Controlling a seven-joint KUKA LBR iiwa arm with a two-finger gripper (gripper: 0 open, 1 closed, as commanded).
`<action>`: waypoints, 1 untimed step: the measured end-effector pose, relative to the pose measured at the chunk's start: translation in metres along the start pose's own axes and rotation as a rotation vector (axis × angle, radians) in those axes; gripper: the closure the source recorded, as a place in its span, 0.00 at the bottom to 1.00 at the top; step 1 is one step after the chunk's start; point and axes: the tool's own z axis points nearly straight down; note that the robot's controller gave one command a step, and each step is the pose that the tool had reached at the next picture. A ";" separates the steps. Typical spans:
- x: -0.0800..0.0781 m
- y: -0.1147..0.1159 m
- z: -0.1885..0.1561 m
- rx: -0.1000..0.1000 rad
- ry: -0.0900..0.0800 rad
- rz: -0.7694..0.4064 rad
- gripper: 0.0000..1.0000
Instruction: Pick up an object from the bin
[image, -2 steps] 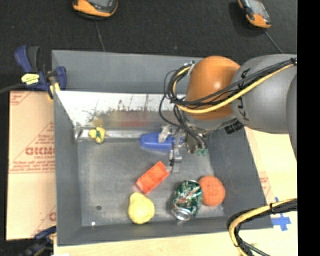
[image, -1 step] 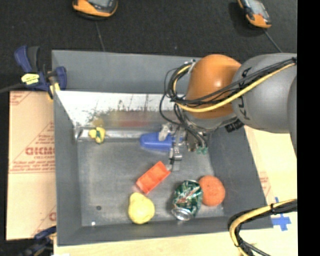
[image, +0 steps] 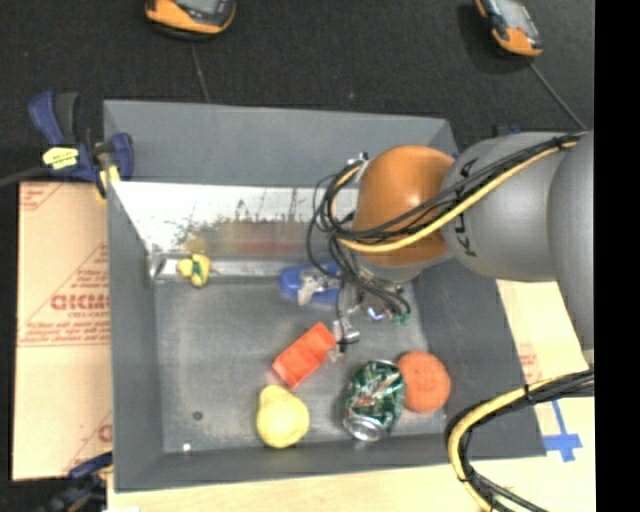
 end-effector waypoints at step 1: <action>0.006 0.001 0.033 -0.003 0.006 -0.133 0.00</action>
Offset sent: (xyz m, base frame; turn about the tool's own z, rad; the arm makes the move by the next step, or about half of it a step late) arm -0.0329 0.0194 -0.0122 -0.4059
